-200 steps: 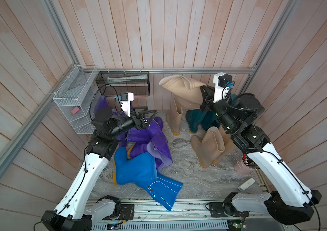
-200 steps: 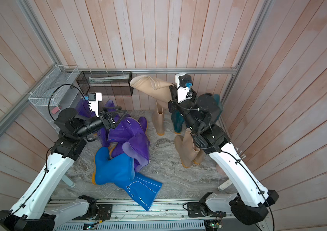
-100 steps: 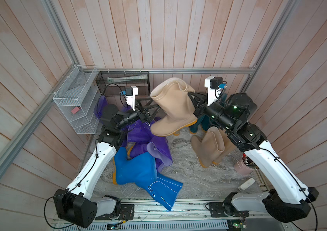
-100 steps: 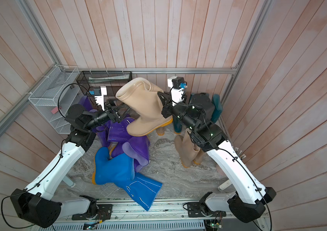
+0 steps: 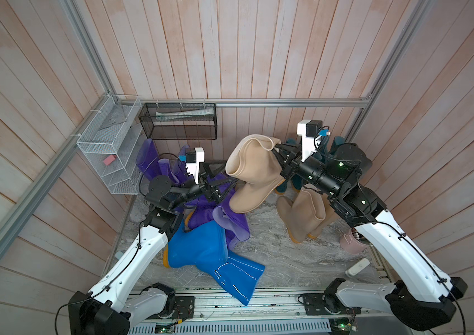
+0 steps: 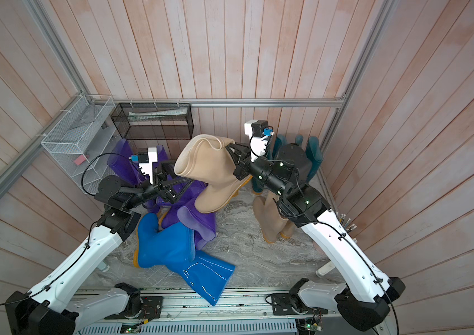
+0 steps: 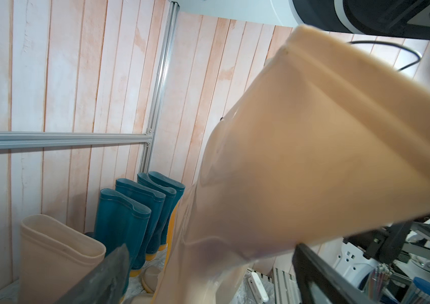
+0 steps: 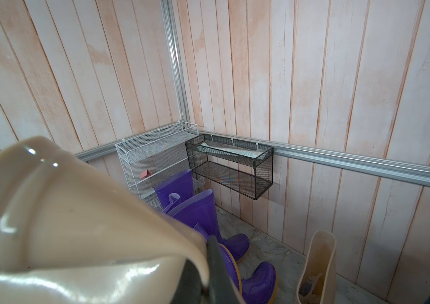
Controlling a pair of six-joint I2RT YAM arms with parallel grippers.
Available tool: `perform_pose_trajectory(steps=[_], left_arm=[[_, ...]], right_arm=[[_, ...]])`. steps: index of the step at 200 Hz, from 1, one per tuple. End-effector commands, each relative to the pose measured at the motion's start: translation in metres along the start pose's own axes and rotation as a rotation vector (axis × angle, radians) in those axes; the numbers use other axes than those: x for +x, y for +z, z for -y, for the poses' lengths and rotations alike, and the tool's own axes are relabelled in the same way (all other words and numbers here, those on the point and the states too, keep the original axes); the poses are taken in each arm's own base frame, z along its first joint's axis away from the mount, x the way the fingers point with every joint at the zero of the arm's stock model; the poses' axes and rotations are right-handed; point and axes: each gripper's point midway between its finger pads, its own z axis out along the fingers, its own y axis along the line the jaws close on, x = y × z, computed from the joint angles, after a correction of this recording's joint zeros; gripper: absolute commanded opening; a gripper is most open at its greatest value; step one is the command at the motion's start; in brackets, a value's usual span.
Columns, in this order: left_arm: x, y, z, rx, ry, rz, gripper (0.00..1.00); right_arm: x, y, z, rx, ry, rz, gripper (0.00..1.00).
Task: Match and arrange rain boots in pairs
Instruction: Pick up the rain boot at the center of the board.
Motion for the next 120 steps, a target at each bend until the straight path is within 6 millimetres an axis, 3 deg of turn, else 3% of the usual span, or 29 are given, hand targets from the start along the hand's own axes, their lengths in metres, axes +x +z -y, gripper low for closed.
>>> perform_pose_trajectory(steps=[1,33,50,87,120], left_arm=[[0.014,-0.004,-0.004,-0.032,0.05,-0.028,1.0],[0.008,-0.001,-0.007,-0.028,0.086,0.007,1.0],[0.001,0.01,-0.022,-0.059,0.099,0.012,1.0],[-0.016,0.023,-0.048,-0.139,0.124,0.063,1.0],[-0.017,0.021,-0.054,-0.168,0.127,0.091,1.0]], right_arm=[[-0.059,-0.008,-0.003,-0.007,0.002,0.189,0.0],[-0.055,0.002,-0.009,-0.062,0.034,0.178,0.0],[-0.052,0.004,-0.013,-0.088,0.044,0.172,0.0],[-0.053,-0.001,-0.012,-0.08,0.033,0.173,0.0],[-0.049,-0.004,-0.013,-0.081,0.027,0.163,0.0]])
